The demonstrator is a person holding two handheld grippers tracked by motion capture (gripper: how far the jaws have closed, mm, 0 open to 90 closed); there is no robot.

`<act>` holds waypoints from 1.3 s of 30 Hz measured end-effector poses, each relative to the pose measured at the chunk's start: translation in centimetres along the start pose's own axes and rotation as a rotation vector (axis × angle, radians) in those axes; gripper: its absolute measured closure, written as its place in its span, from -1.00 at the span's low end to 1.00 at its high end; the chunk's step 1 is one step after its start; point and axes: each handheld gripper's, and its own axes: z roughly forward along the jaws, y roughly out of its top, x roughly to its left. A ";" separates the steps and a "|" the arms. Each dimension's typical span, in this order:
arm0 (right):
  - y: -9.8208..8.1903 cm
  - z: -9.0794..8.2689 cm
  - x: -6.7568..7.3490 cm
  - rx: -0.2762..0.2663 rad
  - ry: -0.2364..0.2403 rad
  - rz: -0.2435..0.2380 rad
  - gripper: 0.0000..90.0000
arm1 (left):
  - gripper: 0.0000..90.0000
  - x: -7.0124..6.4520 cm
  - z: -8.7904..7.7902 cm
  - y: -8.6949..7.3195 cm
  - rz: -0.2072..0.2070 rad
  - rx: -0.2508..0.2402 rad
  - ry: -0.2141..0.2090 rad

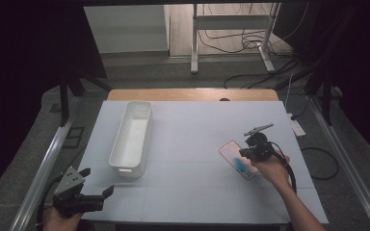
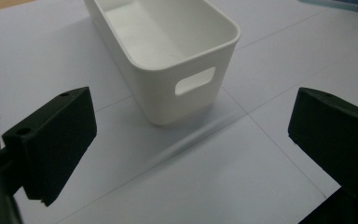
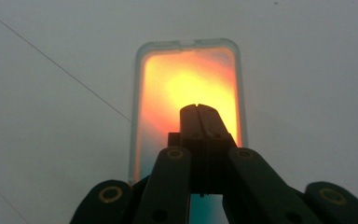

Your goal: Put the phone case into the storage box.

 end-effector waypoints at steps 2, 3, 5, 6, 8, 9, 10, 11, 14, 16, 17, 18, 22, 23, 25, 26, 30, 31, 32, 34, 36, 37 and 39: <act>0.2 0.2 0.3 -0.004 0.011 -0.004 0.99 | -0.96 0.0 0.0 0.0 0.001 0.001 0.000; 0.3 0.4 0.5 -0.005 0.014 -0.011 0.99 | -0.96 0.0 0.0 0.0 0.001 0.001 0.000; 0.5 0.7 0.8 -0.002 0.015 -0.022 0.99 | -0.96 0.0 0.0 0.0 0.001 0.002 0.000; 0.6 1.0 0.9 -0.002 0.016 -0.024 0.99 | -0.96 0.0 0.0 0.0 0.001 0.002 0.000; 0.7 1.2 1.0 -0.002 0.016 -0.024 0.99 | -0.96 0.0 0.0 0.0 0.000 0.003 0.000; 0.8 1.4 1.0 -0.001 0.014 -0.026 0.99 | -0.96 0.0 0.0 0.0 0.000 0.004 -0.001; 0.9 1.6 1.0 0.000 0.016 -0.026 0.99 | -0.96 0.0 0.0 0.0 0.000 0.004 -0.001; 1.0 1.8 1.1 0.003 0.013 -0.023 0.99 | -0.96 0.0 0.0 0.0 0.000 0.004 -0.001; 1.2 2.2 1.1 0.001 0.026 -0.016 0.99 | -0.95 0.0 0.1 0.0 0.001 0.005 0.000; 1.4 2.5 1.2 -0.001 0.032 -0.013 0.99 | -0.95 0.0 0.1 0.0 0.003 0.005 0.002; 1.6 2.7 1.3 -0.002 0.038 -0.007 0.99 | -0.95 -0.1 0.1 0.0 0.004 0.004 0.002; 1.8 2.9 1.4 0.002 0.035 -0.005 0.99 | -0.95 0.0 0.0 0.0 0.003 0.004 0.001; 2.2 3.4 1.7 0.001 0.030 -0.011 0.99 | -0.95 0.0 0.0 0.0 0.001 0.004 -0.001; 2.5 3.7 1.9 0.001 0.031 -0.014 0.99 | -0.95 0.0 0.0 0.0 0.001 0.004 -0.001; 2.6 4.0 2.1 0.002 0.030 -0.018 0.99 | -0.95 0.0 0.0 0.0 0.002 0.004 0.000; 2.7 4.1 2.3 0.004 0.029 -0.020 0.99 | -0.95 0.0 0.0 0.0 0.002 0.004 0.000; 2.8 4.4 2.7 0.010 0.032 -0.035 0.99 | -0.95 0.0 0.0 0.0 0.003 0.004 0.001; 2.8 4.4 2.8 0.012 0.028 -0.040 0.99 | -0.95 0.0 0.0 0.0 0.004 0.004 0.001; 2.8 4.4 2.9 0.013 0.028 -0.042 0.99 | -0.95 0.0 0.0 0.0 0.004 0.004 0.001; 2.7 4.3 3.0 0.015 0.042 -0.040 0.99 | -0.95 -0.1 0.0 0.0 0.005 0.004 0.002; 2.6 4.3 3.1 0.021 0.048 -0.039 0.99 | -0.95 -0.1 0.1 0.0 0.009 0.006 0.003; 2.6 4.3 3.3 0.020 0.056 -0.045 0.99 | -0.95 -0.1 0.1 0.0 0.009 0.007 0.003; 2.6 4.2 3.4 0.024 0.063 -0.044 0.99 | -0.95 -0.1 0.1 0.0 0.010 0.007 0.004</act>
